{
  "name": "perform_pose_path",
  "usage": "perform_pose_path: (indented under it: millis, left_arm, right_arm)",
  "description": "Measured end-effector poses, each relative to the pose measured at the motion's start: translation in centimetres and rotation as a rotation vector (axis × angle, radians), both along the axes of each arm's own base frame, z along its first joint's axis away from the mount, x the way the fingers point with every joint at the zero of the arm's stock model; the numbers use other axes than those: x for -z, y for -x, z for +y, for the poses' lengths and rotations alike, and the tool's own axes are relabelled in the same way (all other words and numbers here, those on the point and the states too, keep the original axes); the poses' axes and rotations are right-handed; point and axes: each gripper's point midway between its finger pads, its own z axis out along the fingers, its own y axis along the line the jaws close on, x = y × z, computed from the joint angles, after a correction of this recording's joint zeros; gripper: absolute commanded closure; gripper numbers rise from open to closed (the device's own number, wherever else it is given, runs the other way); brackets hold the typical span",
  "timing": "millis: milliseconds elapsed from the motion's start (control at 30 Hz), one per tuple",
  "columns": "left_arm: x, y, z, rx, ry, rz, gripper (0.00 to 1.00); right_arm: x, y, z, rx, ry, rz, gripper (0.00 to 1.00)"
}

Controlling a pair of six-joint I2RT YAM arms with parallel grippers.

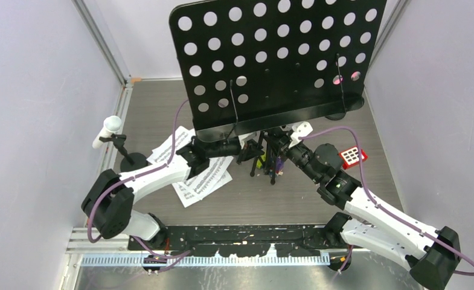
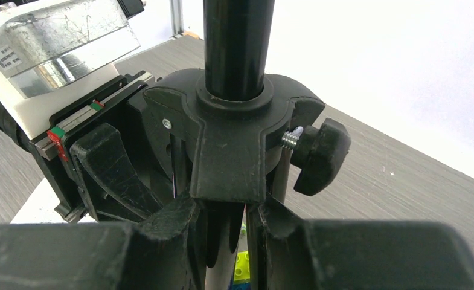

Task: Pack up the instrument practice props

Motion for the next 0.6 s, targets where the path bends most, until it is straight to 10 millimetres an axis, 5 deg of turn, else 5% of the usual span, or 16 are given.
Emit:
perform_pose_path:
  millis: [600]
  left_arm:
    - [-5.4, 0.6, 0.6, 0.015, -0.007, -0.059, 1.0]
  right_arm:
    - [-5.3, 0.9, 0.4, -0.052, -0.022, -0.065, 0.99]
